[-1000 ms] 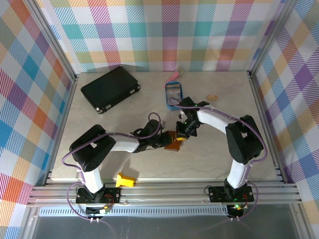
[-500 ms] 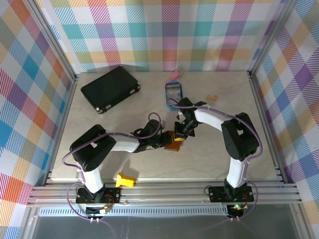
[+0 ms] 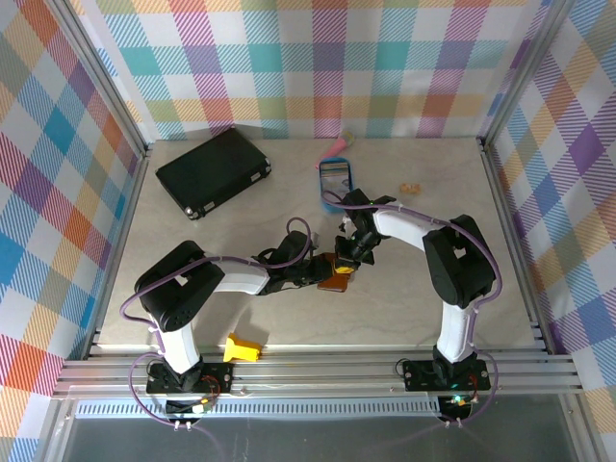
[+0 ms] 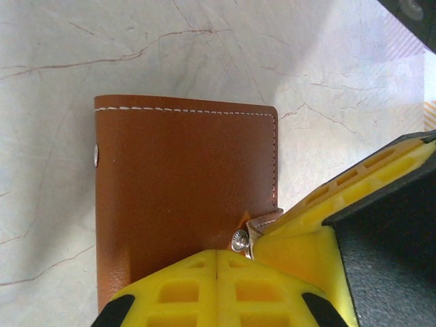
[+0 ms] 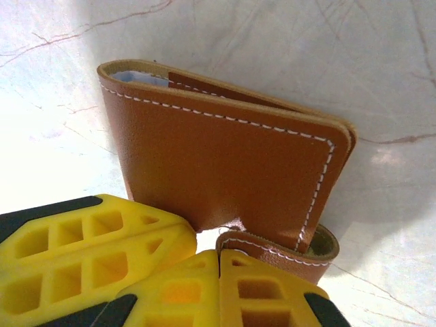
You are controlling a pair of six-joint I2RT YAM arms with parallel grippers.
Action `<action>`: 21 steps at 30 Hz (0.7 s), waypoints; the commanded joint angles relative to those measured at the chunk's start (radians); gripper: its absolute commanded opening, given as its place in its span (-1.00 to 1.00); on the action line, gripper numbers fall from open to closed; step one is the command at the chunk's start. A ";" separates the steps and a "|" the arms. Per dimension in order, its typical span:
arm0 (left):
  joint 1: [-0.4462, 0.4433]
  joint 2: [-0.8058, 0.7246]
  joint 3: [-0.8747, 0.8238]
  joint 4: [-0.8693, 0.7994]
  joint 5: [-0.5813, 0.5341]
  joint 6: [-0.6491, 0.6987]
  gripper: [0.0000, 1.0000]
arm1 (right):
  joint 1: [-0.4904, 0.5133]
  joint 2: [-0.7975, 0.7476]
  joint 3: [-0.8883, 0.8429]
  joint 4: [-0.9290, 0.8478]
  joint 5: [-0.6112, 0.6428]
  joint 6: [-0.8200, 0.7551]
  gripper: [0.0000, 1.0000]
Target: Put the credit cards into the card holder
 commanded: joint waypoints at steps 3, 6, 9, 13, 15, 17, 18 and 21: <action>-0.009 0.037 -0.033 -0.036 -0.001 0.011 -1.00 | 0.004 0.003 0.020 0.061 -0.067 0.025 -1.00; -0.011 0.036 -0.037 -0.034 -0.005 0.011 -0.99 | 0.005 -0.003 0.023 0.061 -0.061 0.027 -1.00; -0.010 0.034 -0.038 -0.033 -0.006 0.011 -0.99 | 0.003 0.011 0.027 0.052 -0.054 0.023 -1.00; -0.011 0.032 -0.034 -0.041 -0.008 0.012 -0.99 | 0.003 0.019 0.025 0.040 -0.026 0.020 -1.00; -0.010 0.034 -0.034 -0.043 -0.008 0.012 -1.00 | 0.003 0.024 0.028 0.027 -0.006 0.016 -1.00; -0.010 0.035 -0.030 -0.046 -0.007 0.012 -1.00 | 0.003 0.029 0.028 0.018 0.012 0.012 -1.00; -0.011 0.035 -0.029 -0.047 -0.007 0.012 -1.00 | 0.003 0.032 0.030 0.011 0.024 0.009 -1.00; -0.010 0.035 -0.027 -0.053 -0.008 0.012 -1.00 | 0.004 0.042 0.028 0.003 0.059 0.007 -1.00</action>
